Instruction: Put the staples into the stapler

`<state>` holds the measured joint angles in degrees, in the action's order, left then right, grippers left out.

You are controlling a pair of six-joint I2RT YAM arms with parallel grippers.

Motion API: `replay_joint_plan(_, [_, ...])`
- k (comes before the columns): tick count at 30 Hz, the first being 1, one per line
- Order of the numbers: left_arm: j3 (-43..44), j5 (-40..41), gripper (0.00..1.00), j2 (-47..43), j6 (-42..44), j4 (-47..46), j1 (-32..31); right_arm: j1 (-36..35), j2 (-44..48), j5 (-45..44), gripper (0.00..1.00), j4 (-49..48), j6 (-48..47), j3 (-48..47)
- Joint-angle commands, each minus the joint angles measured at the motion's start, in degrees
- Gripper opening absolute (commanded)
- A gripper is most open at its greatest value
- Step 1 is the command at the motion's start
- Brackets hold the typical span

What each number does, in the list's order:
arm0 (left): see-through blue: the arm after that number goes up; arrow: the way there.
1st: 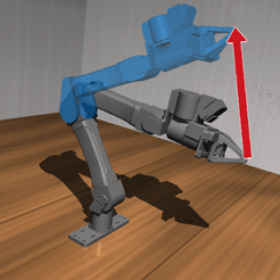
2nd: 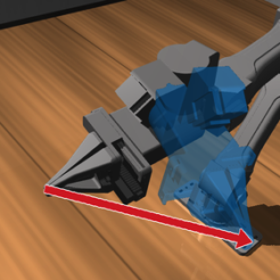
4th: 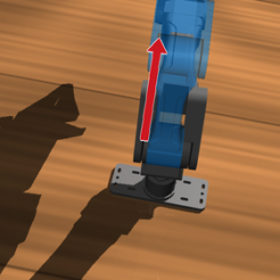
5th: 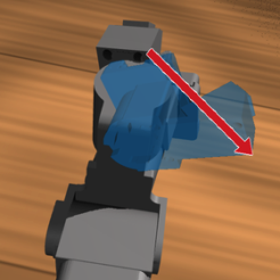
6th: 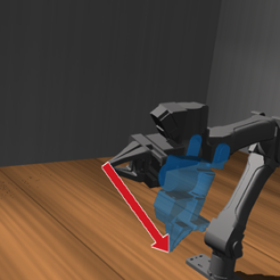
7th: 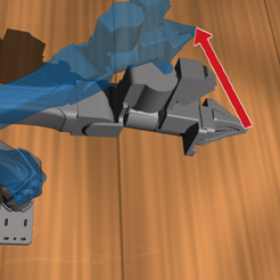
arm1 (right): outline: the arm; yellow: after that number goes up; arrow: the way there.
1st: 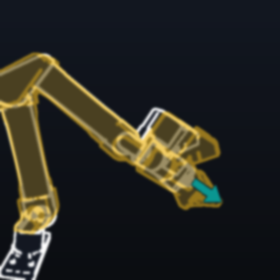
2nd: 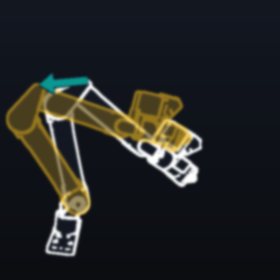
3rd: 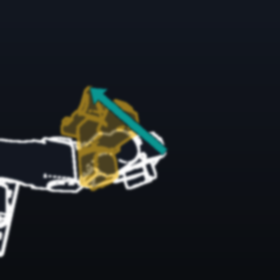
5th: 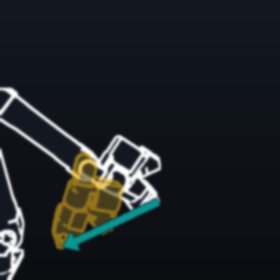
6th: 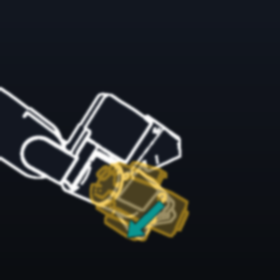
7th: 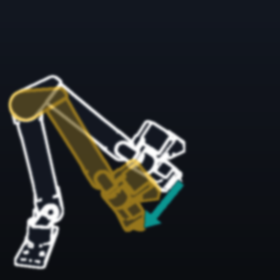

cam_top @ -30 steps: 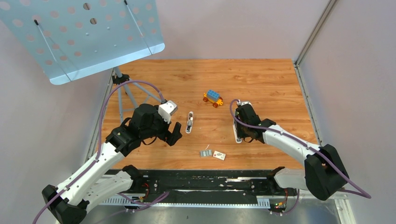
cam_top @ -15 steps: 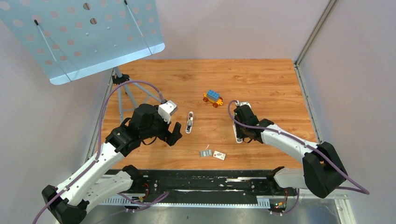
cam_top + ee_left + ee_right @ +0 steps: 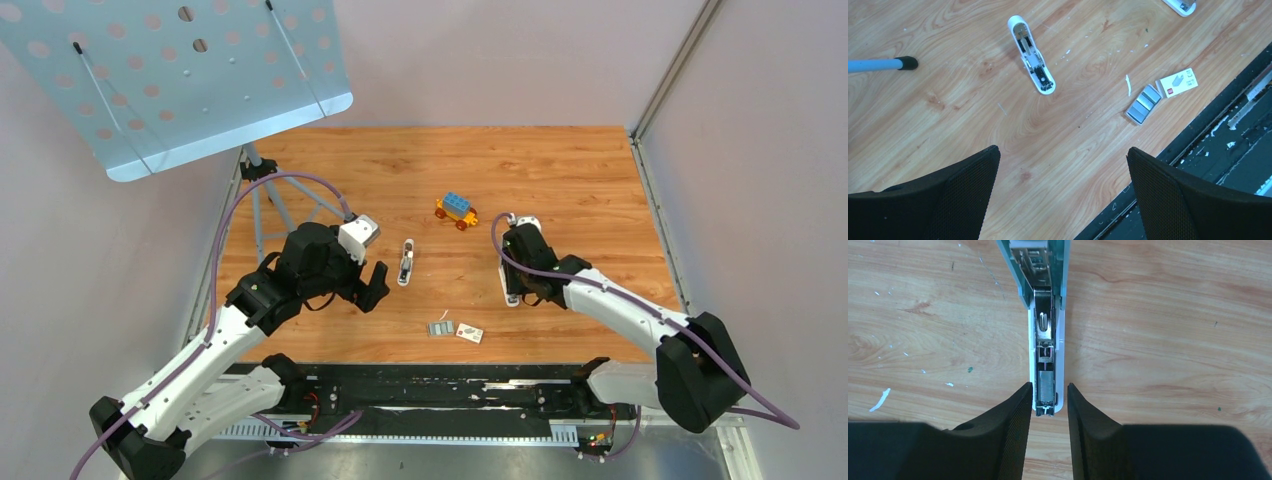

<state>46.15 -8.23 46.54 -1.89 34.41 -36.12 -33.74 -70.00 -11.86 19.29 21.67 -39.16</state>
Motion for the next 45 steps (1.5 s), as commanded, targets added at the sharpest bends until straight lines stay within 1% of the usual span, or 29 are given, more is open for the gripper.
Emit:
replay_joint_plan(1, [0.49,4.72,1.0,-0.68,-1.48,1.32,0.15,0.46,0.98,-0.54,0.36,0.93,0.62,-1.68])
replay_joint_plan(4, [0.57,12.79,1.0,-2.55,-7.38,0.99,0.16,2.04,1.18,0.58,0.36,-0.47,0.41,-1.07])
replay_joint_plan(5, [0.17,13.89,1.0,-3.53,-8.82,0.49,0.21,2.82,1.18,1.58,0.36,-1.01,0.07,-1.02])
replay_joint_plan(8, [-1.58,9.36,1.0,-5.9,-10.89,-4.16,0.24,5.77,1.8,6.28,0.37,-2.86,-0.91,-0.75])
replay_joint_plan(9, [-1.89,7.47,0.98,-5.81,-12.21,-5.84,0.22,6.82,1.91,7.74,0.37,-3.0,-0.84,-0.75])
replay_joint_plan(12, [-2.01,-0.66,0.84,-2.6,-16.56,-12.14,0.18,9.35,1.86,10.16,0.35,-2.65,-0.15,-0.27])
replay_joint_plan(14, [-1.5,-4.13,0.74,1.1,-19.23,-15.08,0.12,10.28,2.01,10.07,0.33,-2.46,-0.09,0.66])
replay_joint_plan(15, [-1.36,-5.26,0.7,3.16,-20.26,-16.57,-0.13,10.67,2.19,9.83,0.32,-2.38,-0.07,1.05])
replay_joint_plan(17, [-1.0,-4.85,0.66,5.88,-21.34,-19.22,-1.72,11.49,2.74,8.97,0.3,-2.17,-0.33,1.84])
replay_joint_plan(19, [-0.29,-2.08,0.64,8.06,-21.11,-20.86,-4.27,12.15,2.69,7.36,0.29,-2.21,-0.57,2.8])
replay_joint_plan(24, [-0.73,1.89,0.56,12.79,-22.96,-28.04,-9.56,12.64,0.76,9.16,0.29,-4.43,-0.76,5.37])
replay_joint_plan(31, [-1.39,8.01,0.54,20.52,-20.59,-38.71,-16.5,12.69,-1.1,10.96,0.28,-7.23,-0.28,7.37])
replay_joint_plan(32, [-1.49,8.06,0.53,21.24,-20.53,-39.98,-17.11,12.65,-1.23,12.65,0.28,-7.85,0.14,7.87])
replay_joint_plan(33, [-1.69,10.05,0.52,22.11,-20.59,-41.11,-17.59,12.59,-1.63,13.86,0.28,-8.56,0.49,8.35])
replay_joint_plan(38, [-3.11,12.15,0.5,24.66,-21.63,-47.45,-18.2,12.55,-0.8,15.53,0.28,-9.64,2.22,9.95])
replay_joint_plan(45, [-5.62,11.48,0.5,29.82,-22.41,-56.38,-18.42,11.93,-0.12,19.32,0.27,-13.56,5.99,12.49])
